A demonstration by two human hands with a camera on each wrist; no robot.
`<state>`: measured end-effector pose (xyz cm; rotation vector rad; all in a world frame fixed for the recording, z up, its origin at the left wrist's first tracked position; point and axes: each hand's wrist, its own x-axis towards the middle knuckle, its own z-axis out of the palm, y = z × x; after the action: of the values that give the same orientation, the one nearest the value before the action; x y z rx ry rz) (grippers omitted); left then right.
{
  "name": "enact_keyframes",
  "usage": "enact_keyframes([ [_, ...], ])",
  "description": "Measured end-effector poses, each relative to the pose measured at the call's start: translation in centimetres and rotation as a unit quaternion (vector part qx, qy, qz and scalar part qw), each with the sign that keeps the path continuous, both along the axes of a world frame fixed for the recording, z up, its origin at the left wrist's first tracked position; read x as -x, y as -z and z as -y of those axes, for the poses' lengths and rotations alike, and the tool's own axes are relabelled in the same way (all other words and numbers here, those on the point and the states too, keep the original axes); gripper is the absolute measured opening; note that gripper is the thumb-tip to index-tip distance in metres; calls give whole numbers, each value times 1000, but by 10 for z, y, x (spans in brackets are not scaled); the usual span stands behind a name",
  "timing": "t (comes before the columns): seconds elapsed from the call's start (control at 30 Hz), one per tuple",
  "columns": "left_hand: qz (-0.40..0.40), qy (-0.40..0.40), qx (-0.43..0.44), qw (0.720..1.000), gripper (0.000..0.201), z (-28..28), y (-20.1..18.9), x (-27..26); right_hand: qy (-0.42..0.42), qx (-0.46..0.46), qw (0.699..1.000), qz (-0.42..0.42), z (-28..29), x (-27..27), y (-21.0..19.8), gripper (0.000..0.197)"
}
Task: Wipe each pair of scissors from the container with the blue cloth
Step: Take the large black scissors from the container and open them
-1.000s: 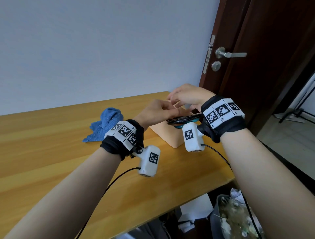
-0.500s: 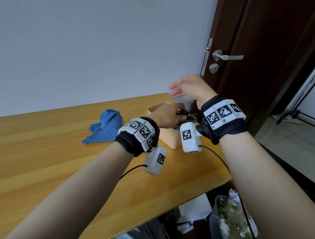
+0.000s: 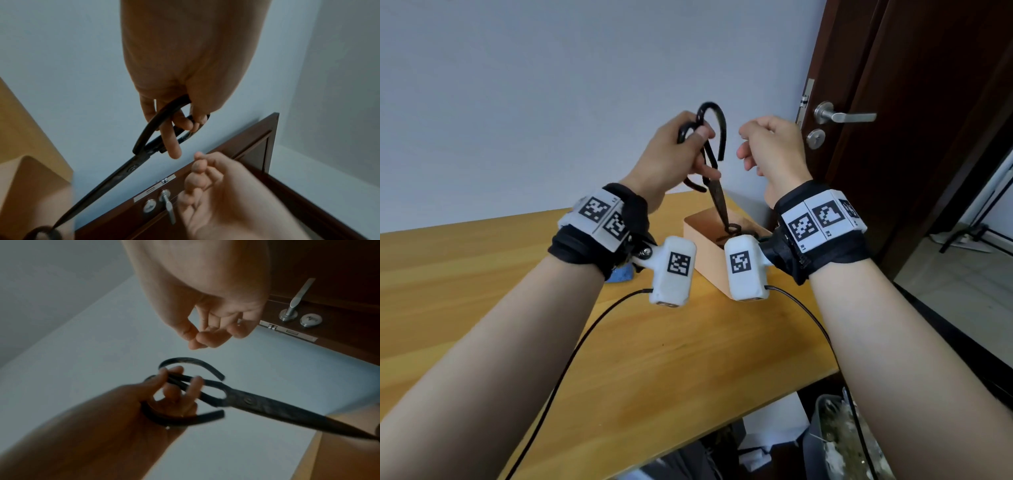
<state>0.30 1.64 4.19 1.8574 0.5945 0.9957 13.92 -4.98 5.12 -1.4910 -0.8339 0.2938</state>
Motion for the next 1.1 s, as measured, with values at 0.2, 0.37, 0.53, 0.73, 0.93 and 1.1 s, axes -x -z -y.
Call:
enact_keyframes([
  [0.2, 74, -7, -38, 997, 18, 2, -17, 29, -44, -28, 998, -37, -3, 25, 4, 10],
  [0.37, 59, 20, -77, 995, 18, 5, -18, 53, -160, -6, 981, -108, -5, 47, -4, 40],
  [0.53, 2, -1, -145, 989, 18, 2, -2, 78, -254, 8, 943, -212, -15, 64, -5, 59],
  [0.73, -63, -29, -135, 988, 15, -6, 25, 115, -361, 40, 907, -213, -32, 82, 18, 21],
  [0.93, -102, -89, -122, 983, 8, -21, 56, 135, -359, 42, 911, -200, -56, 110, 38, 20],
  [1.1, -71, -191, -129, 971, 23, -36, 79, 146, -357, 47, 906, -221, -73, 128, 65, 28],
])
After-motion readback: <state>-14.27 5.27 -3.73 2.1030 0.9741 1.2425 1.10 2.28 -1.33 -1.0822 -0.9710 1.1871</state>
